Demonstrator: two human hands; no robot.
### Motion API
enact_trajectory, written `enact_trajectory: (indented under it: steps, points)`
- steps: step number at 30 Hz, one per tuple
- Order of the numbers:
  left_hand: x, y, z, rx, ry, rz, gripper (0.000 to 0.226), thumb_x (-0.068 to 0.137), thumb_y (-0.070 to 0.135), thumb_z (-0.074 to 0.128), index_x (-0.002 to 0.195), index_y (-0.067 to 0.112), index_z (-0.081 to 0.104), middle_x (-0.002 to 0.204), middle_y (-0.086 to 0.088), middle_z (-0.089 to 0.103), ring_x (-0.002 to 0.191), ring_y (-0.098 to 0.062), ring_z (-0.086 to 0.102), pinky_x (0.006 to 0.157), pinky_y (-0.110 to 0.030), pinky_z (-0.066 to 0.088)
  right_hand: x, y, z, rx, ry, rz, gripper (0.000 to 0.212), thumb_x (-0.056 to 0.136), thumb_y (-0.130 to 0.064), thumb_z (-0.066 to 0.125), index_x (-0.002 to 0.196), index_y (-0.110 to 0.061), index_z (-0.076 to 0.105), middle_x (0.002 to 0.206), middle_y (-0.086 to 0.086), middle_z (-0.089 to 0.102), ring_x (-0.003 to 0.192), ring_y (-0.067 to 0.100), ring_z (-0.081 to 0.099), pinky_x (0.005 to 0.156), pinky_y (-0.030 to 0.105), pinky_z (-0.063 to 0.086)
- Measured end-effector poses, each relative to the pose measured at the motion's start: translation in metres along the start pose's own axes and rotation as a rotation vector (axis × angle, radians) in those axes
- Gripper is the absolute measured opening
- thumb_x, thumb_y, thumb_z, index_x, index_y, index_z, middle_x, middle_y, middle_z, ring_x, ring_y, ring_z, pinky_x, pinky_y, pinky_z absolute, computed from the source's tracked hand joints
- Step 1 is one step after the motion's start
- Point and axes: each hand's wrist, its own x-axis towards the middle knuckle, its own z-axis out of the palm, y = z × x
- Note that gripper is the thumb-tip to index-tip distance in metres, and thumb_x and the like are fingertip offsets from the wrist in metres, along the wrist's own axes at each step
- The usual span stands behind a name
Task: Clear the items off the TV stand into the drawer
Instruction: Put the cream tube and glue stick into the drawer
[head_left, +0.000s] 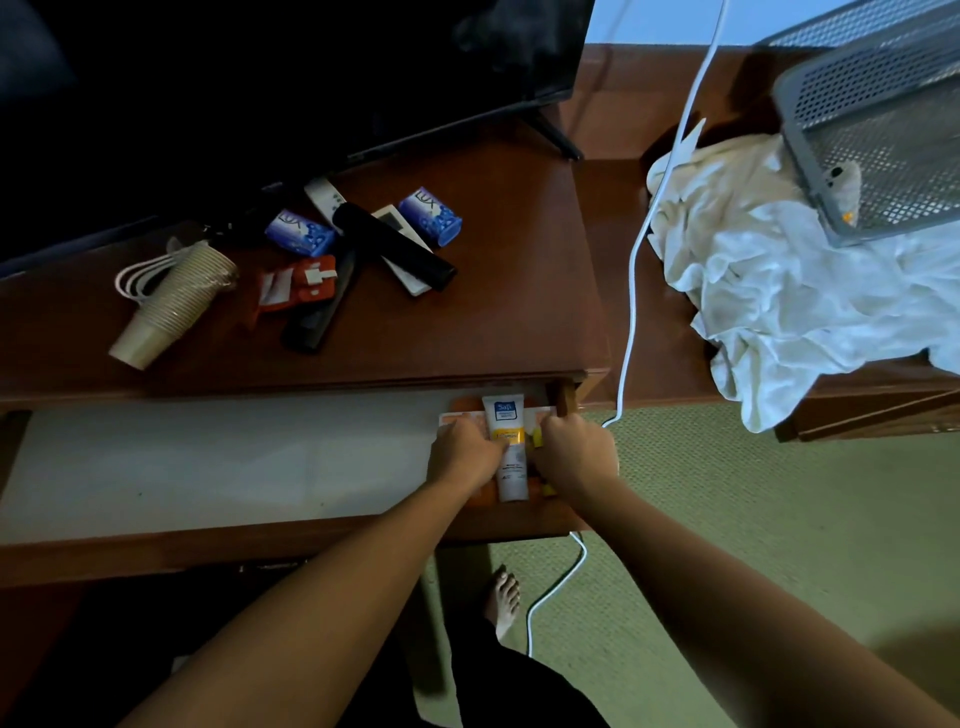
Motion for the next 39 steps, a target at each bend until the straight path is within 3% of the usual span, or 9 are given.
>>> enact_trajectory:
  steps: [2, 5, 9, 12, 17, 20, 26, 33, 39]
  points:
    - [-0.001, 0.002, 0.0, -0.017, 0.033, 0.003, 0.032, 0.087, 0.039, 0.072, 0.108, 0.016, 0.064, 0.112, -0.008, 0.068, 0.099, -0.028, 0.065, 0.075, -0.031, 0.049, -0.001, 0.005, 0.004, -0.127, 0.055, -0.167, 0.016, 0.085, -0.023, 0.067, 0.096, -0.012, 0.07, 0.098, 0.008, 0.067, 0.096, 0.034, 0.063, 0.072, 0.04, 0.048]
    - [-0.004, 0.004, 0.006, -0.039, 0.022, 0.011, 0.015, 0.086, 0.028, 0.076, 0.087, 0.019, 0.064, 0.104, -0.007, 0.072, 0.094, -0.027, 0.067, 0.077, -0.033, 0.053, -0.003, 0.014, 0.013, -0.211, 0.126, -0.321, 0.023, 0.069, -0.025, 0.078, 0.089, -0.013, 0.075, 0.101, 0.007, 0.072, 0.11, 0.035, 0.06, 0.088, 0.047, 0.045]
    - [-0.007, 0.004, 0.012, -0.093, 0.031, 0.02, 0.012, 0.085, 0.024, 0.077, 0.087, 0.02, 0.066, 0.099, -0.007, 0.074, 0.09, -0.025, 0.068, 0.077, -0.031, 0.052, -0.01, 0.022, 0.023, -0.286, 0.109, -0.351, 0.04, 0.082, -0.029, 0.053, 0.108, -0.006, 0.074, 0.113, 0.011, 0.073, 0.138, 0.038, 0.045, 0.115, 0.056, 0.019]
    - [-0.007, 0.004, 0.015, -0.119, 0.015, 0.005, 0.017, 0.084, 0.028, 0.078, 0.089, 0.02, 0.065, 0.097, -0.004, 0.074, 0.088, -0.023, 0.068, 0.08, -0.035, 0.056, -0.017, 0.024, 0.024, -0.308, 0.106, -0.335, 0.042, 0.086, -0.028, 0.057, 0.116, -0.001, 0.071, 0.113, 0.013, 0.074, 0.144, 0.037, 0.038, 0.119, 0.058, 0.008]
    - [-0.006, 0.006, 0.018, -0.096, -0.045, 0.031, 0.02, 0.082, 0.026, 0.079, 0.091, 0.02, 0.062, 0.093, -0.002, 0.071, 0.087, -0.022, 0.067, 0.082, -0.04, 0.057, -0.017, 0.025, 0.029, -0.266, 0.179, -0.333, 0.041, 0.083, -0.02, 0.049, 0.106, 0.005, 0.073, 0.102, 0.018, 0.075, 0.138, 0.037, 0.047, 0.117, 0.057, 0.015]
    - [-0.008, 0.004, 0.017, -0.071, -0.07, 0.063, 0.018, 0.083, 0.021, 0.077, 0.089, 0.021, 0.061, 0.095, -0.003, 0.071, 0.089, -0.022, 0.066, 0.082, -0.037, 0.055, -0.017, 0.029, 0.033, -0.247, 0.177, -0.347, 0.041, 0.085, -0.02, 0.066, 0.118, 0.004, 0.069, 0.118, 0.019, 0.072, 0.139, 0.036, 0.046, 0.117, 0.055, 0.019]
    - [-0.023, 0.008, -0.019, -0.021, 0.046, 0.297, 0.008, 0.091, 0.025, 0.065, 0.095, 0.019, 0.069, 0.089, 0.002, 0.068, 0.083, -0.015, 0.065, 0.075, -0.036, 0.058, -0.02, 0.022, 0.015, -0.059, 0.345, -0.436, 0.028, 0.081, -0.009, 0.068, 0.108, -0.005, 0.072, 0.116, 0.013, 0.071, 0.122, 0.032, 0.061, 0.098, 0.044, 0.048]
    - [-0.025, 0.006, -0.111, 0.047, 0.196, 0.397, 0.011, 0.092, 0.029, 0.065, 0.09, 0.02, 0.071, 0.085, 0.006, 0.066, 0.077, -0.01, 0.062, 0.064, -0.028, 0.052, 0.01, -0.035, -0.037, 0.099, 0.488, -0.476, 0.007, 0.087, -0.014, 0.066, 0.092, -0.011, 0.07, 0.089, 0.007, 0.067, 0.083, 0.031, 0.062, 0.069, 0.04, 0.049]
    - [0.007, -0.006, -0.193, 0.086, 0.374, 0.392, 0.01, 0.087, 0.026, 0.066, 0.086, 0.017, 0.071, 0.088, 0.0, 0.069, 0.084, -0.02, 0.063, 0.074, -0.036, 0.054, 0.054, -0.102, -0.082, 0.14, 0.527, -0.428, 0.01, 0.078, -0.009, 0.073, 0.078, -0.01, 0.063, 0.081, 0.009, 0.064, 0.074, 0.034, 0.06, 0.061, 0.037, 0.047]
